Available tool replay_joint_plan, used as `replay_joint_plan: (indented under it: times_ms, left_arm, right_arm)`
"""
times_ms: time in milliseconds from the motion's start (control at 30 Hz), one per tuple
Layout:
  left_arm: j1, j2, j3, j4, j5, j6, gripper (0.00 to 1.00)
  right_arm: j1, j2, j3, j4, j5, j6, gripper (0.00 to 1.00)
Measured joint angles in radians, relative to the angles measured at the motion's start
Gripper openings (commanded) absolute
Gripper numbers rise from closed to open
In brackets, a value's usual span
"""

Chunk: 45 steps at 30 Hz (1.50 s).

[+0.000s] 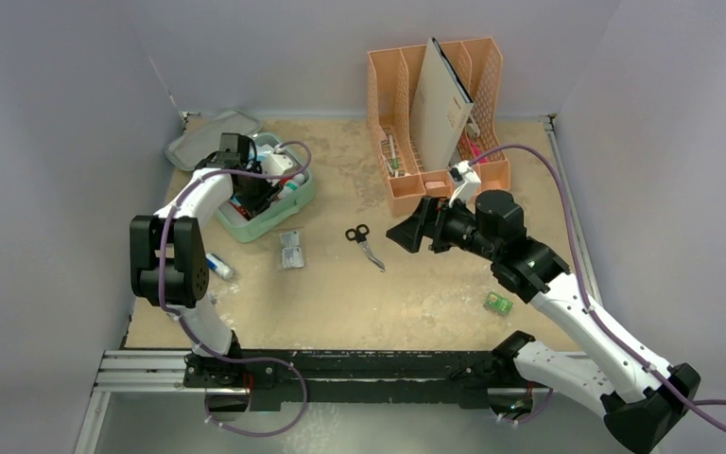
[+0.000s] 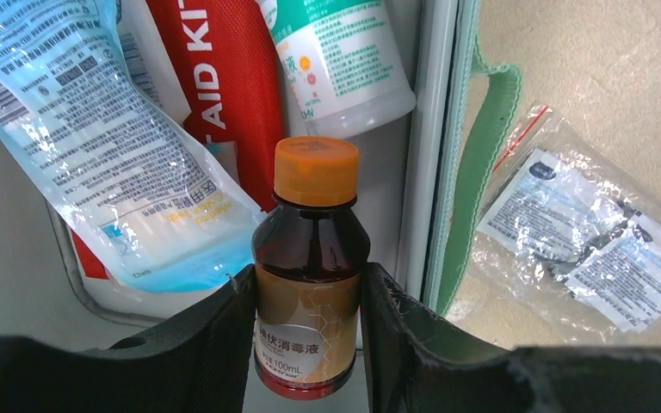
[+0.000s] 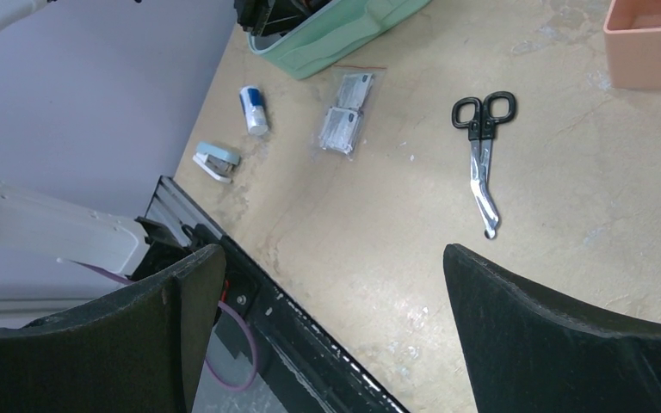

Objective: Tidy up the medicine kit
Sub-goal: Place the pill bottle in the medicine box.

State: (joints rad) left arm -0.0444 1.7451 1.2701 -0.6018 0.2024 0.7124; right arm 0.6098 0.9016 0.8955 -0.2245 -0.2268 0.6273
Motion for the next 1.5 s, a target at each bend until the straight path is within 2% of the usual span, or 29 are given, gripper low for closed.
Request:
replay_joint_plan:
  times_ms: [333, 567, 767, 967, 1133, 1267, 1400, 1500]
  left_arm:
    - [0.008, 0.008, 0.000, -0.015, 0.007, 0.006, 0.49]
    - [0.011, 0.008, 0.004, -0.013, 0.035, 0.005, 0.56]
    - [0.011, 0.008, 0.015, -0.016, 0.052, -0.003, 0.54]
    - [0.014, 0.006, 0.021, -0.001, 0.046, -0.077, 0.49]
    - [0.032, -0.001, 0.024, 0.079, 0.030, -0.172, 0.49]
    - [0.040, -0.004, 0.024, 0.131, 0.070, -0.168, 0.46]
    - [0.040, 0.000, 0.028, 0.138, 0.127, -0.149, 0.41]
    - [0.040, 0.038, 0.059, 0.125, 0.159, -0.135, 0.34]
  right_arm:
    - [0.000, 0.014, 0.008, 0.006, 0.000, 0.000, 0.99]
    - [0.000, 0.014, 0.008, 0.006, 0.000, -0.001, 0.99]
    - [0.000, 0.014, 0.010, 0.006, 0.000, -0.003, 0.99]
    - [0.000, 0.016, 0.010, 0.010, 0.000, -0.003, 0.99]
    - [0.000, 0.019, 0.010, 0.021, 0.000, -0.003, 0.99]
    - [0.000, 0.024, 0.010, 0.024, 0.000, -0.003, 0.99]
    - [0.000, 0.028, 0.010, 0.033, -0.001, -0.003, 0.99]
    - [0.000, 0.035, 0.010, 0.036, -0.001, -0.003, 0.99]
